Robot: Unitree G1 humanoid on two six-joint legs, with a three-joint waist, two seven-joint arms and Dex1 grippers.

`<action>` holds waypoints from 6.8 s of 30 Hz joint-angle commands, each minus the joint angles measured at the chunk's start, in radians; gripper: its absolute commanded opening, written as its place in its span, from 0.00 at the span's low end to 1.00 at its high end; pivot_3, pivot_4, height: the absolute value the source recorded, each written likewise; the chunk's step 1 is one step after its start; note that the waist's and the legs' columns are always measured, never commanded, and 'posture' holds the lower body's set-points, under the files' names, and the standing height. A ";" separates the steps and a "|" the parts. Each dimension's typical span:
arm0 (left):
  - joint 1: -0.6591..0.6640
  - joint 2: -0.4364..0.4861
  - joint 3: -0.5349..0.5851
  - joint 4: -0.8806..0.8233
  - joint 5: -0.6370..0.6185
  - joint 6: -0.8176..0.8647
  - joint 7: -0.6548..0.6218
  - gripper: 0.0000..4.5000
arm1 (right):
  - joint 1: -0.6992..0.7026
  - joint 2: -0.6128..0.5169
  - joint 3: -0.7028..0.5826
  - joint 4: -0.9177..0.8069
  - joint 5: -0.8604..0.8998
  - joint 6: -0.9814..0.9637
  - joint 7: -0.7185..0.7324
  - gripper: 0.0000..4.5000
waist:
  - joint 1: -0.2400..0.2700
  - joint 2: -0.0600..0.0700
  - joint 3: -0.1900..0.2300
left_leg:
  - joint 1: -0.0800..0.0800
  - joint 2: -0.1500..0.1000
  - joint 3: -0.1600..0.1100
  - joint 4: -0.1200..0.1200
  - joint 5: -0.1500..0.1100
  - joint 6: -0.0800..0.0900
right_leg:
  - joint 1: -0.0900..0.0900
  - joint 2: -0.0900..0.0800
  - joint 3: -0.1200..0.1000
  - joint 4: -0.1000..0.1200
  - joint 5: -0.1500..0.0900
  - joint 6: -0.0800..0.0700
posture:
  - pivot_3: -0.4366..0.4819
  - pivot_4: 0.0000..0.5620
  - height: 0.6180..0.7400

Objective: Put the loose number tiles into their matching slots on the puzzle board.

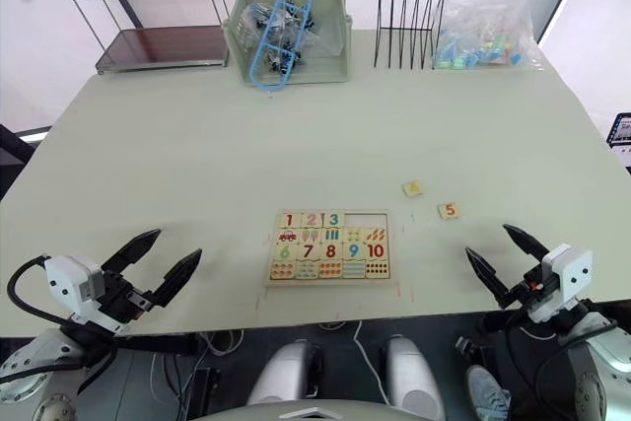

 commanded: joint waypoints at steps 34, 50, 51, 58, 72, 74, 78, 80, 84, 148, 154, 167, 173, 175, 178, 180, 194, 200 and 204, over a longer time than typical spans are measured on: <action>-0.112 0.080 -0.012 0.070 -0.007 -0.026 -0.143 1.00 | -0.098 -0.129 0.026 -0.212 0.046 0.218 -0.094 0.99 | 0.001 -0.001 -0.001 | 0.000 0.000 0.000 0.000 0.000 0.000 | 0.000 0.000 0.000 0.000 0.000 0.000 | 0.48 0.27 1.00; -0.209 0.258 -0.052 0.157 -0.072 -0.017 -0.481 1.00 | -0.451 -0.307 0.167 0.289 -0.057 0.073 0.309 0.99 | -0.002 -0.001 0.000 | 0.000 0.000 0.001 0.000 0.000 0.000 | 0.000 0.001 -0.001 0.000 0.002 -0.003 | 0.48 0.27 1.00; -0.212 0.270 -0.053 0.162 -0.077 -0.013 -0.505 1.00 | -0.479 -0.310 0.179 0.318 -0.068 0.066 0.325 0.99 | -0.002 -0.001 0.000 | 0.000 0.000 0.001 0.000 0.000 0.000 | 0.000 0.001 -0.001 0.000 0.002 -0.003 | 0.48 0.27 1.00; -0.231 0.348 -0.045 0.197 -0.134 0.022 -0.664 1.00 | -0.719 -0.309 0.299 0.573 -0.211 -0.028 0.395 0.99 | -0.007 0.000 0.001 | 0.000 0.000 0.002 0.000 0.000 0.000 | 0.000 0.001 -0.001 0.000 0.003 -0.003 | 0.48 0.27 1.00; -0.248 0.345 -0.034 0.236 -0.152 0.014 -0.747 1.00 | -1.224 -0.170 0.524 1.173 -0.443 -0.238 0.615 0.99 | -0.008 0.004 0.004 | -0.001 0.000 0.002 0.000 0.000 0.000 | -0.001 0.000 -0.001 0.000 0.003 -0.004 | 0.48 0.27 1.00; -0.246 0.346 -0.029 0.235 -0.154 0.011 -0.750 1.00 | -1.280 -0.139 0.543 1.251 -0.481 -0.277 0.612 0.99 | -0.010 0.004 0.005 | -0.001 0.000 0.002 0.000 0.000 0.000 | -0.001 0.000 -0.001 0.000 0.003 -0.004 | 0.48 0.27 1.00; -0.249 0.347 -0.025 0.237 -0.153 0.005 -0.750 1.00 | -1.337 -0.106 0.559 1.339 -0.532 -0.323 0.613 0.99 | -0.007 0.005 0.005 | 0.000 0.001 0.001 0.000 0.000 0.000 | -0.001 0.000 -0.001 0.001 0.003 -0.004 | 0.48 0.27 1.00; -0.245 0.346 -0.022 0.235 -0.153 0.004 -0.747 1.00 | -1.367 -0.086 0.566 1.373 -0.557 -0.330 0.611 0.99 | -0.006 0.005 0.005 | -0.001 0.001 0.001 0.000 0.000 0.000 | -0.001 -0.001 -0.002 0.001 0.003 -0.004 | 0.48 0.27 1.00; -0.234 0.341 -0.016 0.225 -0.149 0.000 -0.737 1.00 | -1.417 -0.053 0.570 1.421 -0.589 -0.306 0.634 0.99 | -0.009 0.005 0.005 | 0.000 0.000 0.001 0.000 0.000 0.000 | -0.001 -0.001 -0.001 0.001 0.003 -0.004 | 0.48 0.27 1.00; -0.293 0.331 -0.063 0.245 -0.130 0.002 -0.717 1.00 | -1.328 -0.091 0.524 1.308 -0.589 -0.217 0.621 0.19 | -0.009 0.008 0.007 | 0.000 0.000 0.001 0.000 0.000 0.000 | -0.001 0.000 -0.001 0.001 0.004 -0.004 | 0.48 0.27 1.00; -0.286 0.329 -0.055 0.255 -0.128 -0.005 -0.729 1.00 | -1.319 -0.109 0.509 1.259 -0.567 -0.175 0.634 0.19 | -0.009 0.008 0.007 | 0.000 0.000 0.001 0.000 0.000 0.000 | -0.001 0.000 -0.001 0.001 0.004 -0.004 | 0.48 0.27 1.00; -0.296 0.322 -0.072 0.311 -0.112 -0.055 -0.765 1.00 | -1.049 -0.240 0.514 0.420 -0.453 0.408 0.623 0.19 | -0.004 0.008 0.007 | -0.001 0.000 -0.001 0.000 0.000 0.000 | -0.002 -0.001 -0.002 0.001 0.003 -0.003 | 0.48 0.27 1.00; -0.329 0.330 -0.088 0.337 -0.096 -0.060 -0.782 1.00 | -1.009 -0.264 0.555 0.085 -0.417 0.705 0.545 0.19 | -0.007 0.008 0.007 | -0.001 0.001 -0.001 -0.001 0.000 0.000 | -0.003 0.000 -0.001 0.001 0.003 -0.004 | 0.48 0.27 1.00; -0.341 0.333 -0.092 0.345 -0.094 -0.058 -0.784 1.00 | -1.017 -0.271 0.573 0.040 -0.409 0.758 0.528 0.19 | -0.006 0.008 0.007 | -0.002 0.001 -0.001 0.000 0.000 0.000 | -0.003 0.000 -0.001 0.001 0.003 -0.004 | 0.48 0.27 1.00; -0.364 0.341 -0.099 0.367 -0.081 -0.062 -0.785 1.00 | -1.059 -0.288 0.658 -0.008 -0.455 0.870 0.481 0.19 | -0.005 0.008 0.007 | -0.002 0.000 -0.001 0.000 0.000 0.000 | -0.004 -0.001 -0.001 0.001 0.003 -0.004 | 0.48 0.27 1.00; -0.373 0.345 -0.103 0.378 -0.073 -0.061 -0.782 1.00 | -1.088 -0.281 0.699 -0.040 -0.455 0.926 0.459 0.19 | -0.006 0.008 0.007 | -0.002 0.000 -0.001 0.000 0.000 0.000 | -0.004 -0.001 -0.001 0.001 0.003 -0.004 | 0.48 0.27 1.00; -0.355 0.343 -0.111 0.292 -0.058 -0.008 -0.699 1.00 | -1.263 -0.209 0.897 -0.125 -0.385 1.219 0.341 0.19 | -0.008 0.007 0.008 | -0.003 0.001 -0.003 -0.001 0.000 0.000 | -0.005 -0.002 -0.001 0.001 0.003 -0.004 | 0.48 0.27 1.00; -0.346 0.341 -0.110 0.260 -0.058 0.011 -0.671 1.00 | -1.334 -0.147 0.979 -0.080 -0.371 1.299 0.272 0.19 | -0.008 0.007 0.008 | -0.003 0.001 -0.003 -0.001 0.000 0.000 | -0.005 -0.002 -0.002 0.001 0.003 -0.004 | 0.48 0.27 1.00; -0.344 0.340 -0.111 0.250 -0.058 0.017 -0.659 1.00 | -1.370 -0.108 1.025 -0.032 -0.369 1.315 0.227 0.19 | -0.009 0.007 0.008 | -0.003 0.001 -0.003 -0.001 0.000 0.000 | -0.005 -0.002 -0.002 0.001 0.003 -0.004 | 0.48 0.27 1.00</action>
